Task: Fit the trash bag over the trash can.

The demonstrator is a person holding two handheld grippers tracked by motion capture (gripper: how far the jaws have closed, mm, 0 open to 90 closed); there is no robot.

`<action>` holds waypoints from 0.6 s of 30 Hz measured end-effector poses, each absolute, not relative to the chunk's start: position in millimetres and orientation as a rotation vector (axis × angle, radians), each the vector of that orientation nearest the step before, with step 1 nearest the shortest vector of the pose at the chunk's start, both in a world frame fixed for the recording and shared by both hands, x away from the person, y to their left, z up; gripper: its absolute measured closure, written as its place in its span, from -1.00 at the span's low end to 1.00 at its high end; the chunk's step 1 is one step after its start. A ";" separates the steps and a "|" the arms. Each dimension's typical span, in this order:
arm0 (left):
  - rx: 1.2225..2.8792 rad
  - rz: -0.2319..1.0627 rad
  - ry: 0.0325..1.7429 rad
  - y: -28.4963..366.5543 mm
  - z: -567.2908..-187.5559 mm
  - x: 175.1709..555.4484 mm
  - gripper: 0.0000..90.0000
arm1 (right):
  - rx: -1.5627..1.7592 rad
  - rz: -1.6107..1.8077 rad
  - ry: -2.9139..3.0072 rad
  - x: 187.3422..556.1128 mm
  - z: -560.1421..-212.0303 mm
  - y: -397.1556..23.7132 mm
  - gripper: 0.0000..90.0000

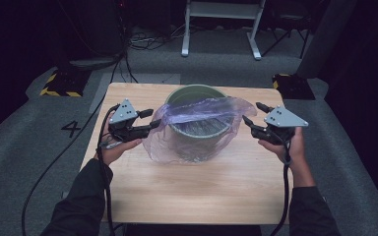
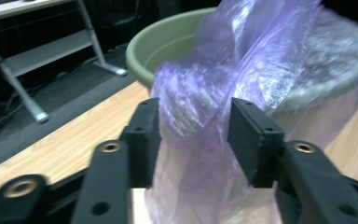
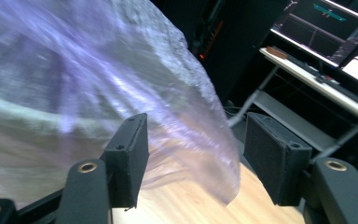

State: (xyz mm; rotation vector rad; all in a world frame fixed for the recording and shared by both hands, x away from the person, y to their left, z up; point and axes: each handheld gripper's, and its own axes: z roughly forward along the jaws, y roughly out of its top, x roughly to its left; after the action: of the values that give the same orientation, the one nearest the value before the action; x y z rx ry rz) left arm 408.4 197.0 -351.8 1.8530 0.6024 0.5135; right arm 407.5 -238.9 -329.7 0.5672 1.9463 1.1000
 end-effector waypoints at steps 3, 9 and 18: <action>1.836 0.490 0.573 198.7 -349.7 402.3 -0.24 | 0.558 1.066 1.946 418.1 -328.8 -238.4 -0.11; 1.857 0.471 0.557 193.9 -349.3 398.2 -0.42 | 0.575 1.079 1.985 435.4 -330.8 -239.5 0.27; 1.927 0.550 0.571 184.2 -357.4 399.7 0.08 | 0.575 1.103 2.029 445.6 -331.8 -236.3 0.94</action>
State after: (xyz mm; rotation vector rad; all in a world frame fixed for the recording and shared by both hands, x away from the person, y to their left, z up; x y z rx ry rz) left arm 399.7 184.2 -357.4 1.9272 0.5706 0.5497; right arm 445.6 -236.3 -331.8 0.5748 2.0290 1.1026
